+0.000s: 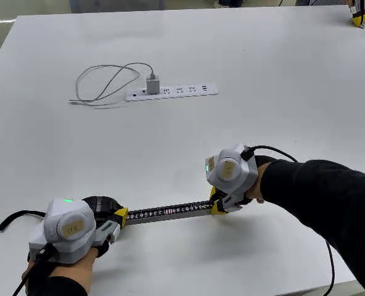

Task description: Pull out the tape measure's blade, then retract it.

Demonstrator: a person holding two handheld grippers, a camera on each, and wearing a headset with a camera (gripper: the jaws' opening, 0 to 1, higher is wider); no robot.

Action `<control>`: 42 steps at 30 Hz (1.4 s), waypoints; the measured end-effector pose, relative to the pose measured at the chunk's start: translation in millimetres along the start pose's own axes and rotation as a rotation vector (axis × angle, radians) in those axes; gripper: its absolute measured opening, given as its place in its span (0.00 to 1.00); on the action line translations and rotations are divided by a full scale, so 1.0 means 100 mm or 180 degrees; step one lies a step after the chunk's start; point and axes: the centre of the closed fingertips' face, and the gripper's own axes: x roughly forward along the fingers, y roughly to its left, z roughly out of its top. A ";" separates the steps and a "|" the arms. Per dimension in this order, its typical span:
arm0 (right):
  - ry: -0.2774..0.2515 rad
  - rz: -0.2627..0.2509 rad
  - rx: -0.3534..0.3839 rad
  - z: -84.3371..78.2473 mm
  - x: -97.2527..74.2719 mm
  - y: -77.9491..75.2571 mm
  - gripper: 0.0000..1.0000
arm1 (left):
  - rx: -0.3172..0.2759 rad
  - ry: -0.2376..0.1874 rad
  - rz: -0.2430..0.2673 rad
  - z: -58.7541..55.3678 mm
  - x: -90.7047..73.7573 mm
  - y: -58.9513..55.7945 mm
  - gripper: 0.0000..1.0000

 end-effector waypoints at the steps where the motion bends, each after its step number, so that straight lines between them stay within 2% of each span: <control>1: 0.0010 0.0001 -0.0020 0.00 0.00 0.00 0.10 | -0.0002 0.0003 -0.0002 0.00 0.00 0.00 0.59; 6: 0.0051 -0.0034 0.0140 0.02 0.01 -0.01 0.10 | -0.0002 0.0024 -0.0004 0.00 0.00 0.00 0.59; 10: 0.0073 -0.0023 0.0074 0.01 0.01 -0.01 0.10 | -0.0001 0.0032 -0.0005 0.00 0.00 0.00 0.59; 17: 0.0011 0.0000 0.0005 0.03 0.02 0.00 0.09 | -0.0003 0.0018 0.0001 0.00 0.00 0.00 0.59; 19: 0.0011 0.0006 -0.0093 0.04 0.02 0.01 0.09 | -0.0001 0.0016 0.0001 0.00 0.01 0.00 0.59; 32: -0.0047 0.0016 0.0051 0.07 0.04 -0.01 0.10 | 0.0002 0.0026 -0.0005 0.00 0.00 0.00 0.59; 42: -0.0017 0.0018 -0.0020 0.10 0.05 0.00 0.10 | 0.0004 0.0026 -0.0002 0.00 -0.01 -0.01 0.59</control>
